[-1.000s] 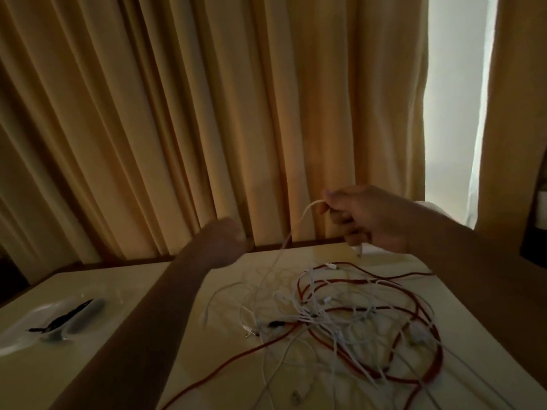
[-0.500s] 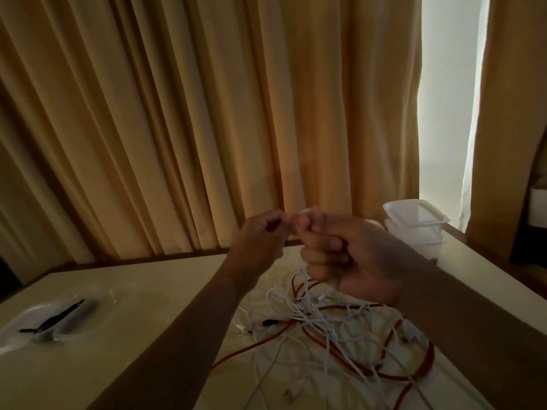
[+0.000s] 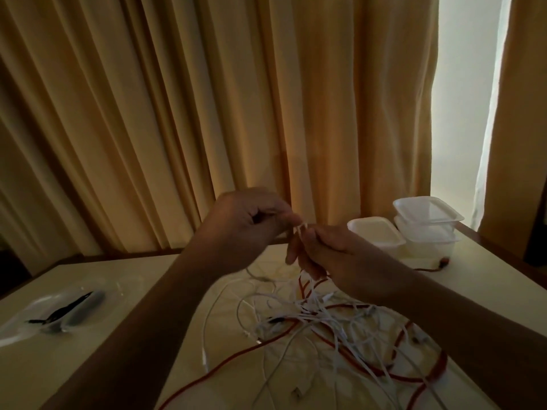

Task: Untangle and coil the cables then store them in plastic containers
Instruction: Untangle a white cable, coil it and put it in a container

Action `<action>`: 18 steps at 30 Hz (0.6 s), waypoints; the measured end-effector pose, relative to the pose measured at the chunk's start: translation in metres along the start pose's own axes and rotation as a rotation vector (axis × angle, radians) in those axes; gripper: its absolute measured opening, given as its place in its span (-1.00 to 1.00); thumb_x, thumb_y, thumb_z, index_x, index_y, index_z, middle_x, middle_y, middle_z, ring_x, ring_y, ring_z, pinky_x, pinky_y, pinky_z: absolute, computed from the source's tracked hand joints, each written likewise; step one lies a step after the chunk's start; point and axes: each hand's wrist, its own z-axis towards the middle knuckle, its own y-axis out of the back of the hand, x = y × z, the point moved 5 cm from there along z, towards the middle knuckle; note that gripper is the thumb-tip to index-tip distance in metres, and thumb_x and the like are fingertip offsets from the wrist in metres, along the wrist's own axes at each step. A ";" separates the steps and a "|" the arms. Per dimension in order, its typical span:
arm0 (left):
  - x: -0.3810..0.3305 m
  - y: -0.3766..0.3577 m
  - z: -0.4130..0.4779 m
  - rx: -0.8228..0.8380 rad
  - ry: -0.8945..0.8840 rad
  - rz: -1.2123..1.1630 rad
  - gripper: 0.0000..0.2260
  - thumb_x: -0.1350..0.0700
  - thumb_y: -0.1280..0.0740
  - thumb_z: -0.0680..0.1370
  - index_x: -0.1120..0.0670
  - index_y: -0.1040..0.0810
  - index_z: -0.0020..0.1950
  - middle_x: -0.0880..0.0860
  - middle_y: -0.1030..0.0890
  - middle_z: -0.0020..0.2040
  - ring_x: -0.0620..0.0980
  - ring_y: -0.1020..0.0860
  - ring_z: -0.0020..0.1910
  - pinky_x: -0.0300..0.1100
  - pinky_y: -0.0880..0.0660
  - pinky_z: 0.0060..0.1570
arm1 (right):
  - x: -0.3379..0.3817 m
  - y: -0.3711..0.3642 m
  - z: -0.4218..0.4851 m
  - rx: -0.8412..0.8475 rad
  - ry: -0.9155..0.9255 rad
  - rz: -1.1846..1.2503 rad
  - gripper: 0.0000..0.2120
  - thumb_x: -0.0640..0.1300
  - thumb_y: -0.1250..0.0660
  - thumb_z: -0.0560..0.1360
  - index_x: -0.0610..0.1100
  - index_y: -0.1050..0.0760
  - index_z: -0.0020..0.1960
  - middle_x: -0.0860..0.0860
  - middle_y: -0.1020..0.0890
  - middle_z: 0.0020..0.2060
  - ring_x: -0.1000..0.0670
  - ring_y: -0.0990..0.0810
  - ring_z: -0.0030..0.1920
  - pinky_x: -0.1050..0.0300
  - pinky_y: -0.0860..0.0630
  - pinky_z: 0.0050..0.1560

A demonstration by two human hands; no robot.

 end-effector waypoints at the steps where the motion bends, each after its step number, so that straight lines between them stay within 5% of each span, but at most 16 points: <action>1: 0.004 0.003 0.003 -0.042 0.015 -0.079 -0.93 0.05 -0.41 0.57 -0.09 -0.64 -0.11 -0.13 -0.58 -0.24 -0.14 -0.58 -0.22 -0.37 -0.45 -0.22 | 0.003 -0.008 -0.004 0.087 -0.053 0.226 -0.59 0.04 0.00 0.72 -0.11 -0.56 0.00 0.01 -0.44 -0.38 0.02 -0.39 -0.33 0.18 -0.41 -0.22; 4: 0.011 -0.007 0.007 -0.120 0.078 -0.353 -0.90 0.07 -0.41 0.57 0.05 -0.66 -0.11 0.04 -0.65 -0.18 0.04 -0.61 -0.19 -0.13 -0.55 -0.17 | 0.031 -0.027 -0.012 0.367 -0.077 1.070 -0.67 -0.06 -0.03 0.73 -0.21 -0.49 0.03 -0.06 -0.44 -0.35 0.00 -0.41 -0.33 0.10 -0.42 -0.16; 7: 0.014 -0.034 -0.005 -0.109 0.236 -0.626 -0.79 0.21 -0.31 0.62 0.02 -0.63 -0.17 -0.01 -0.65 -0.27 -0.08 -0.60 -0.29 -0.21 -0.51 -0.27 | 0.046 -0.030 -0.010 0.226 0.078 1.372 -0.76 -0.13 -0.09 0.69 -0.21 -0.50 0.06 -0.08 -0.55 -0.25 -0.01 -0.55 -0.22 0.09 -0.54 -0.06; 9: 0.015 -0.055 -0.021 0.045 0.366 -0.621 -0.72 0.17 -0.25 0.65 0.01 -0.60 -0.22 -0.08 -0.55 -0.35 -0.14 -0.48 -0.38 -0.21 -0.42 -0.32 | 0.047 -0.020 -0.010 -0.040 0.161 1.103 -0.73 -0.11 -0.14 0.66 -0.17 -0.60 0.03 -0.07 -0.62 -0.18 0.00 -0.62 -0.12 0.10 -0.59 -0.04; 12: 0.009 -0.064 -0.039 0.282 0.396 -0.287 -0.77 -0.01 -0.23 0.70 -0.11 -0.66 -0.03 -0.16 -0.50 -0.39 -0.22 -0.39 -0.44 -0.26 -0.37 -0.34 | 0.039 0.016 -0.011 -0.413 0.248 0.156 -0.76 -0.10 -0.16 0.67 -0.07 -0.61 0.09 0.08 -0.69 -0.09 0.14 -0.67 0.03 0.23 -0.59 0.01; 15: -0.013 -0.034 -0.030 0.165 0.143 -0.009 -0.83 -0.01 -0.28 0.66 -0.07 -0.68 0.07 -0.20 -0.56 -0.35 -0.20 -0.49 -0.39 -0.37 -0.39 -0.37 | 0.026 0.022 0.000 -0.328 0.249 -0.459 -0.83 -0.21 -0.19 0.68 -0.04 -0.55 0.09 0.16 -0.63 -0.11 0.20 -0.63 -0.04 0.20 -0.61 -0.04; 18: -0.022 -0.007 -0.014 0.044 -0.004 0.191 -0.87 -0.08 -0.35 0.56 -0.10 -0.67 -0.07 -0.14 -0.58 -0.25 -0.15 -0.57 -0.21 -0.35 -0.50 -0.23 | 0.007 0.013 0.001 -0.142 0.046 -0.318 -0.72 -0.05 -0.07 0.72 0.01 -0.51 -0.04 0.08 -0.59 -0.29 0.15 -0.55 -0.25 0.09 -0.55 -0.15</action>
